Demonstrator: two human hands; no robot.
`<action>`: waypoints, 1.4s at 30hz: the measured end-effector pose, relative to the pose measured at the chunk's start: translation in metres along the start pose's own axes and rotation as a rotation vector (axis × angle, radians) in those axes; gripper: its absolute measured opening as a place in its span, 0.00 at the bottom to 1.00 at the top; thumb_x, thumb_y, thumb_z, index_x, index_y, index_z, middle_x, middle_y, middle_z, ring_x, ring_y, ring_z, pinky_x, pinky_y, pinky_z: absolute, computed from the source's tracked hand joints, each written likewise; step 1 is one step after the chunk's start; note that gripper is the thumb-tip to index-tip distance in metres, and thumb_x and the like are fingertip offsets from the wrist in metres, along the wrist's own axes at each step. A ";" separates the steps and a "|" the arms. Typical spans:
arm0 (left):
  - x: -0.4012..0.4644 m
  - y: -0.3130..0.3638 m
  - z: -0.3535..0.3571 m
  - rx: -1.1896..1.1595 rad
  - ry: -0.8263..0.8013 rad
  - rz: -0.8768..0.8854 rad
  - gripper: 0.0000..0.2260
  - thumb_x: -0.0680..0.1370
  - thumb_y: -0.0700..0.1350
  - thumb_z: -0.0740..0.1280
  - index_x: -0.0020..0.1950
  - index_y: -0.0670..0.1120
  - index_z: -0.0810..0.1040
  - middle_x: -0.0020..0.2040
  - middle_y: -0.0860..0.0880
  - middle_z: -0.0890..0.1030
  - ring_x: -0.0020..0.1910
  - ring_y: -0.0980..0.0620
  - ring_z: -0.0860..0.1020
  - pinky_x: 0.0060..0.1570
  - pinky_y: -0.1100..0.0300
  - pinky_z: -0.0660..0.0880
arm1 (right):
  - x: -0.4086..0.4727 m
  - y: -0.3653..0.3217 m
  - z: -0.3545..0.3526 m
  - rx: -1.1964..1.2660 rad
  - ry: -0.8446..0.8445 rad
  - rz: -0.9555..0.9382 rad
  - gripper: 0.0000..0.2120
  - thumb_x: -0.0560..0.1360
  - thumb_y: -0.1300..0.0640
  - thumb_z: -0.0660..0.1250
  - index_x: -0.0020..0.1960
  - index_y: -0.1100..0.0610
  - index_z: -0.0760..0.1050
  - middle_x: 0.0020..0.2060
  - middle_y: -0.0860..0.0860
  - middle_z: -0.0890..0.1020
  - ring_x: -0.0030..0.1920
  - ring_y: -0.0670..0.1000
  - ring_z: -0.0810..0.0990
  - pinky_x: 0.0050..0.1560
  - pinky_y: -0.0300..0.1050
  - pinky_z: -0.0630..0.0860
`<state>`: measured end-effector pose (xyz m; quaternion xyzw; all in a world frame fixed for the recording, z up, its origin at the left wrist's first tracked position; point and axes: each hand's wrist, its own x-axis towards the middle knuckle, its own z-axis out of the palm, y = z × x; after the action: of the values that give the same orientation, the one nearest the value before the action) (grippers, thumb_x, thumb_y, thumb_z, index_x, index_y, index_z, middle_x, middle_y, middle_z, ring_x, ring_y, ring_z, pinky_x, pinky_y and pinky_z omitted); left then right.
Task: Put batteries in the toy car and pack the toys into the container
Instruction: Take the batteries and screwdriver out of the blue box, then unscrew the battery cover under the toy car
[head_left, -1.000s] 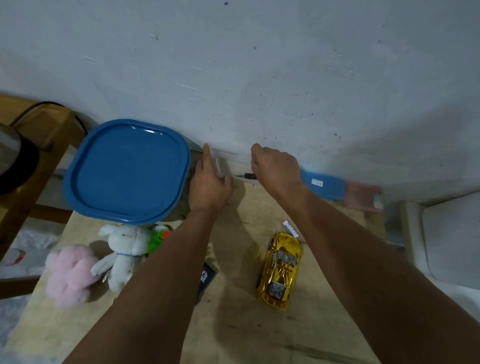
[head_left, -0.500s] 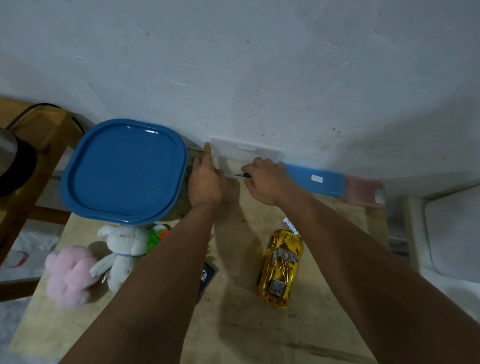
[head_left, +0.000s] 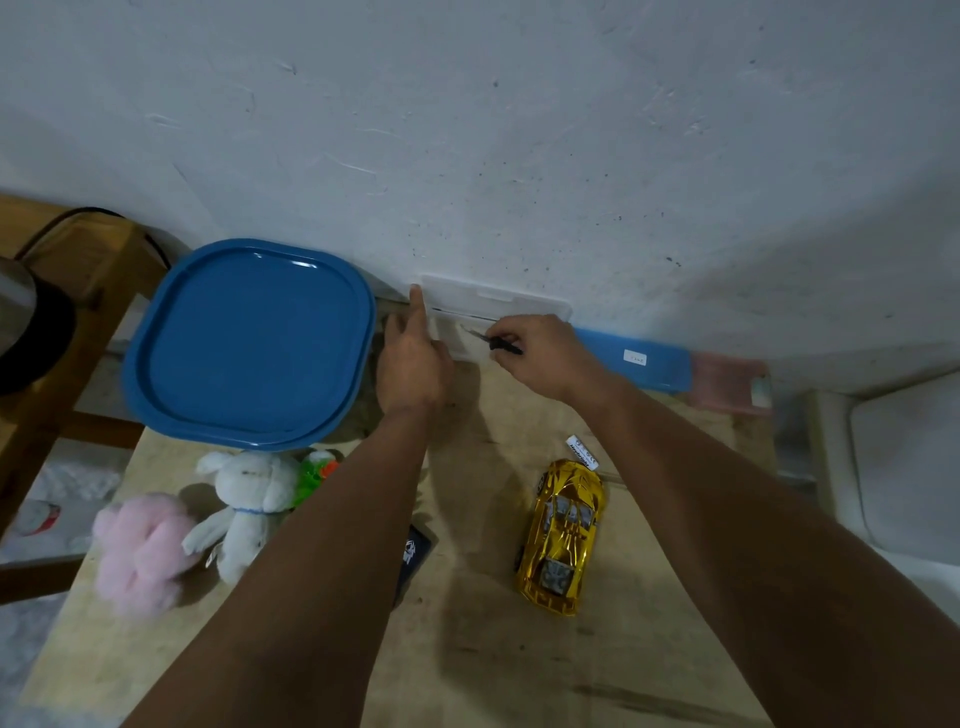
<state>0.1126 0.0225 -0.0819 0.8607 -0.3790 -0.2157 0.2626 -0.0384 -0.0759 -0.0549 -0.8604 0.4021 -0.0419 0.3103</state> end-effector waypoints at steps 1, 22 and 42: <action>-0.001 0.001 -0.001 0.002 0.003 -0.001 0.33 0.83 0.40 0.61 0.85 0.54 0.51 0.77 0.37 0.66 0.52 0.40 0.78 0.45 0.52 0.72 | -0.003 -0.002 -0.001 0.025 0.038 -0.032 0.11 0.78 0.55 0.69 0.60 0.52 0.81 0.52 0.50 0.85 0.52 0.51 0.82 0.57 0.55 0.79; -0.028 0.029 -0.020 0.176 -0.013 -0.049 0.34 0.81 0.35 0.62 0.85 0.44 0.51 0.77 0.36 0.64 0.72 0.32 0.66 0.67 0.39 0.69 | -0.080 0.015 -0.008 0.076 0.385 0.153 0.15 0.79 0.60 0.62 0.63 0.59 0.79 0.49 0.54 0.81 0.48 0.53 0.79 0.50 0.48 0.77; -0.184 0.071 0.037 0.397 -0.592 0.089 0.43 0.72 0.66 0.73 0.79 0.50 0.58 0.71 0.44 0.67 0.68 0.40 0.72 0.58 0.46 0.74 | -0.236 0.048 0.033 0.105 0.343 0.653 0.18 0.73 0.62 0.68 0.62 0.51 0.82 0.55 0.55 0.83 0.55 0.58 0.82 0.55 0.50 0.79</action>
<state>-0.0612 0.1120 -0.0347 0.7778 -0.5103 -0.3663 -0.0215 -0.2185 0.0868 -0.0672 -0.6503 0.6987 -0.1048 0.2792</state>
